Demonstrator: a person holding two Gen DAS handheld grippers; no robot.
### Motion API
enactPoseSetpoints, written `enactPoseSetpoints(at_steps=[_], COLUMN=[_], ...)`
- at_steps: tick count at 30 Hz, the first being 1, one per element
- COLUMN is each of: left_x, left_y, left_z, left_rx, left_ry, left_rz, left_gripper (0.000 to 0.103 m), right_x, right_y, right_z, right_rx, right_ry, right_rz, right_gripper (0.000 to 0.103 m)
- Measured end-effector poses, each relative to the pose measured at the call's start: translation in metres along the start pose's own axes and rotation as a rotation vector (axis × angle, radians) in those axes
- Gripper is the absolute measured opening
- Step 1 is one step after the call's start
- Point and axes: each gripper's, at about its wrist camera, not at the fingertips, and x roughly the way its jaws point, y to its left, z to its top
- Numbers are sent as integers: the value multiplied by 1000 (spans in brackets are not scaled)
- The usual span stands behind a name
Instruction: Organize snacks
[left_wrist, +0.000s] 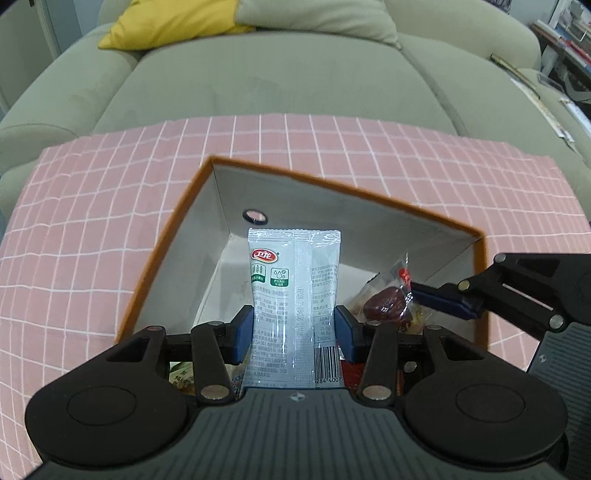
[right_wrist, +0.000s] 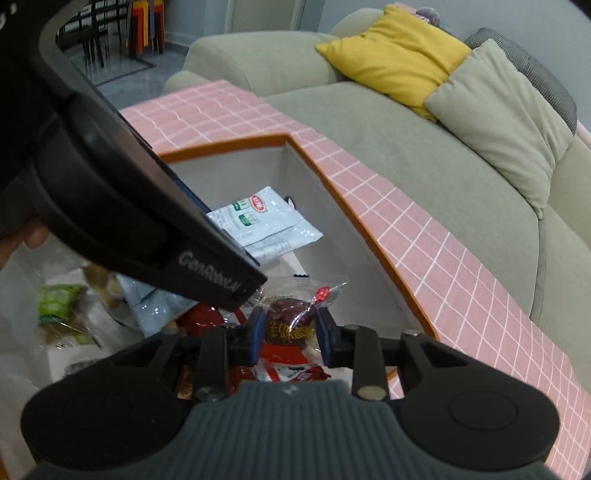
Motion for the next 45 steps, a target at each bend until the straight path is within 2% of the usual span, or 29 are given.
enactPoseSetpoints(at_steps=[10, 13, 16, 17, 18, 21, 24, 29, 32, 36, 40, 45], left_x=[24, 24, 15, 11, 7, -8, -26, -71, -101, -140, -173, -202], left_y=[9, 10, 12, 13, 13, 14, 14, 14, 15, 12, -3, -18], left_z=[-3, -4, -4, -4, -4, -4, -4, -8, -12, -23, -43, -72], left_rx=[-44, -52, -62, -66, -69, -79, -91, -104, -112, -107, -38, -37], left_ry=[69, 77, 53, 44, 33, 3, -47, -191, -278, -385, -491, -555], left_rz=[-5, -5, -14, -14, -16, -19, -10, 23, 29, 28, 82, 84], left_gripper=[53, 59, 67, 73, 74, 77, 77, 77, 76, 76, 76, 76], right_x=[25, 25, 20, 18, 16, 4, -9, -42, -65, -103, -141, -186], right_y=[-3, -2, -3, -4, -5, -10, -12, -12, -14, -11, -2, 14], right_z=[2, 4, 6, 7, 7, 10, 13, 18, 21, 18, 6, -19], right_rx=[-16, -10, 11, 22, 36, 80, 114, 166, 209, 262, 309, 366], right_ry=[51, 49, 47, 45, 41, 24, 11, -28, -66, -124, -207, -299], right_rz=[-1, -12, -12, -14, -18, -16, -12, -15, -12, -26, -53, -64], right_gripper=[29, 31, 45, 53, 61, 71, 78, 84, 93, 95, 98, 99])
